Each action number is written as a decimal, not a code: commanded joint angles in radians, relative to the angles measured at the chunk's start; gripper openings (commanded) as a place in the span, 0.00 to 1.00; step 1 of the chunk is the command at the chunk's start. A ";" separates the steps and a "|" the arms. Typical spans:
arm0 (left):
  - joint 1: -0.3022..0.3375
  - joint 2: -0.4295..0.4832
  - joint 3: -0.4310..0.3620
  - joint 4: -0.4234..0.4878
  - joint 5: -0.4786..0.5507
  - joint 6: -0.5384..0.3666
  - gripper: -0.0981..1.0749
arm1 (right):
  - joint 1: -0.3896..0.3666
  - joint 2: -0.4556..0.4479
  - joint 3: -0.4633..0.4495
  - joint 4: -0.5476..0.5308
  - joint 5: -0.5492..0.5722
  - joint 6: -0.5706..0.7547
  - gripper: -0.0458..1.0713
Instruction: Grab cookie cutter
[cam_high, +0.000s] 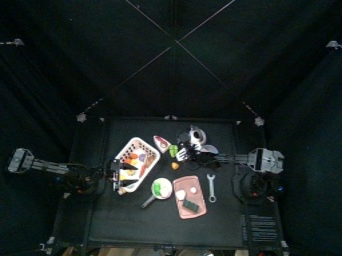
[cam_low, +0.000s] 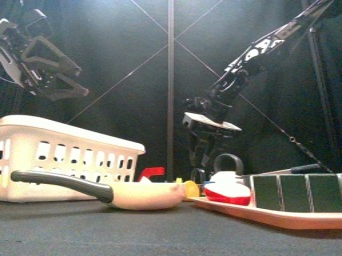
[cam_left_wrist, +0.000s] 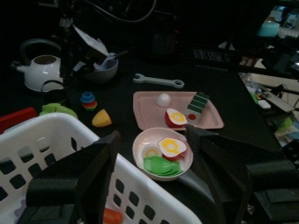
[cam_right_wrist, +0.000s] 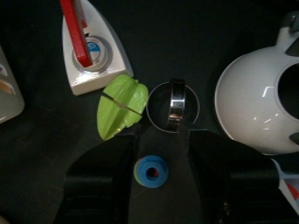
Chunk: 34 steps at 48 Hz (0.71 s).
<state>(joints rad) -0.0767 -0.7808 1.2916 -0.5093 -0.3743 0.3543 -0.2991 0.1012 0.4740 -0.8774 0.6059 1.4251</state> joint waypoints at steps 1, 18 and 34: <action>0.002 0.000 -0.012 0.002 -0.003 0.000 0.90 | -0.006 -0.017 -0.012 -0.035 0.011 0.032 0.80; 0.006 0.002 -0.011 0.002 -0.003 0.000 0.90 | -0.040 0.041 -0.005 -0.058 -0.015 0.072 0.80; 0.006 0.000 -0.008 0.002 -0.003 0.002 0.90 | -0.071 0.075 -0.005 -0.051 -0.077 0.072 0.79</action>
<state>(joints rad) -0.0721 -0.7823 1.2947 -0.5093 -0.3743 0.3543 -0.3620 0.1948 0.4801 -0.9281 0.5338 1.4956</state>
